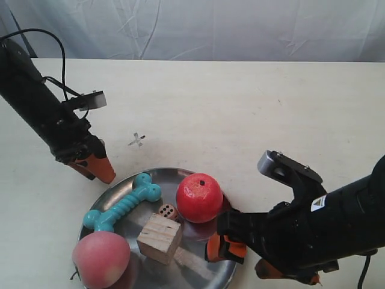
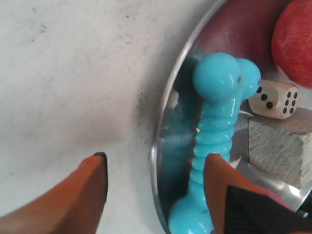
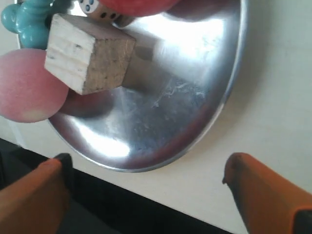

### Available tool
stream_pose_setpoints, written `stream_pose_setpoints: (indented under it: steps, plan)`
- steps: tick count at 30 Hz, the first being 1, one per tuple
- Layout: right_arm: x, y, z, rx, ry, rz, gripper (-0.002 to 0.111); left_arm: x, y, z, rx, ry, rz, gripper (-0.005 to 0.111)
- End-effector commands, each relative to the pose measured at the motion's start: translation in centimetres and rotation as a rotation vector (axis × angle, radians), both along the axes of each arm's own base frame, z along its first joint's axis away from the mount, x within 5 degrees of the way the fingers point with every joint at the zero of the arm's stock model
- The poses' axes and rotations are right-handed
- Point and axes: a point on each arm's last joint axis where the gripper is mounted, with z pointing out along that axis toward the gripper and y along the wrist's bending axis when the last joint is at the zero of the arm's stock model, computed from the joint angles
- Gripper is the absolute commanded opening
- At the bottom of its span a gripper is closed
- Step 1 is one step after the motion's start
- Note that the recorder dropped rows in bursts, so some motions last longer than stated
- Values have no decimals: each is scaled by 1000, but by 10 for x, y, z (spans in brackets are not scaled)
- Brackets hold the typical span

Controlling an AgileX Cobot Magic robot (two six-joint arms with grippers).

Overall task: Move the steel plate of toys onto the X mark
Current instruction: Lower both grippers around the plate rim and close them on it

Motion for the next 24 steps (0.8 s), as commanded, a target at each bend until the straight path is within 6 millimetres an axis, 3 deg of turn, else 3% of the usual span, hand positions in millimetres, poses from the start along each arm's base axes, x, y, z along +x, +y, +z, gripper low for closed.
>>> stream_pose_setpoints:
  steps: [1, 12, 24]
  plan:
    - [-3, -3, -6, -12, 5, -27, 82, -2, -13, -1, 11, -16, -47, 56]
    - [-3, -3, -7, 20, 23, -86, 78, -6, -26, -3, 43, -39, -104, 56]
    - [-9, 12, -8, 25, -16, -80, 78, -1, -24, -12, 104, -64, -69, 56]
